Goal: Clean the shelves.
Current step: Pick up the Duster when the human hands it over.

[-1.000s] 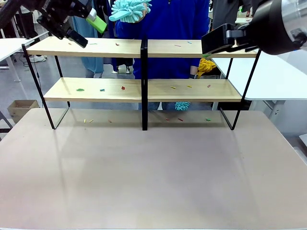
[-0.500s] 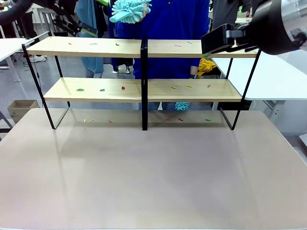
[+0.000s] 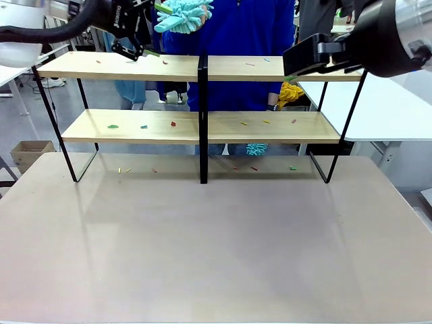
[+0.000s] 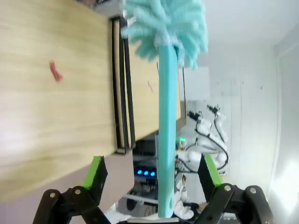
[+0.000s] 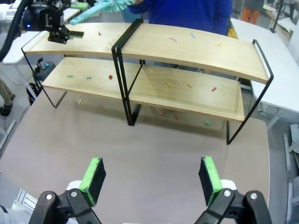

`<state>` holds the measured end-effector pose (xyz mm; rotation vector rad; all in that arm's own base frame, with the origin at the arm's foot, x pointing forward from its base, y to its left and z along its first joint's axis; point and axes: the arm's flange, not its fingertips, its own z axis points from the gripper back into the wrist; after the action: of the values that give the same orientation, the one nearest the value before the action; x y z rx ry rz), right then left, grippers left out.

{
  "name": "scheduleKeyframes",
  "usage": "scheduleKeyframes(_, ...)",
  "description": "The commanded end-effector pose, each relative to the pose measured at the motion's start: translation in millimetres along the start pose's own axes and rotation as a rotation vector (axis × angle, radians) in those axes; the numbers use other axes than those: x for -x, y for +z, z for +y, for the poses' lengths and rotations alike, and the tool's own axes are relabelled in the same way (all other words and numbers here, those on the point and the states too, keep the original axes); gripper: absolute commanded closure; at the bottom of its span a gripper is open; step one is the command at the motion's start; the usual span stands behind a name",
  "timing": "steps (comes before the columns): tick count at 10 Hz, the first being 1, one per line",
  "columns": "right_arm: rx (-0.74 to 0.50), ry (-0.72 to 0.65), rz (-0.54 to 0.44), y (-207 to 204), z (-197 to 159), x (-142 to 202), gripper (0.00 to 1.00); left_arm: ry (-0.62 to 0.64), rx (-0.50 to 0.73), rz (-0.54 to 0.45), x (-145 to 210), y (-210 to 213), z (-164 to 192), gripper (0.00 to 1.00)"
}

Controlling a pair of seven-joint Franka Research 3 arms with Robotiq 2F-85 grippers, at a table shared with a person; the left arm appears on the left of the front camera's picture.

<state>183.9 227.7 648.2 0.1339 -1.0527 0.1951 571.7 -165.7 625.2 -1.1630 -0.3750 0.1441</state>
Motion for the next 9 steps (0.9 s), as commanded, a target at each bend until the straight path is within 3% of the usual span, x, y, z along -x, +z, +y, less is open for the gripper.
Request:
scheduleKeyframes(1, -0.008, 0.004, 0.002, 0.8, 0.2, -0.6, 0.0, 0.02, 0.036, -0.053, -2.2, -5.4, -6.4, 0.0)
scheduleKeyframes(7, -0.008, 0.004, 0.002, 0.8, 0.2, -0.6, 0.0, -0.008, 0.092, -0.109, -5.5, -9.1, -3.4, 0.0)
scheduleKeyframes(8, -0.008, 0.004, 0.002, 0.8, 0.2, -0.6, 0.0, -0.01, 0.096, -0.114, -6.4, -7.9, -4.0, 0.5)
scheduleKeyframes(9, -0.008, 0.004, 0.002, 0.8, 0.2, -0.6, 0.0, -0.013, 0.098, -0.114, -6.9, -8.1, -3.5, 0.52)
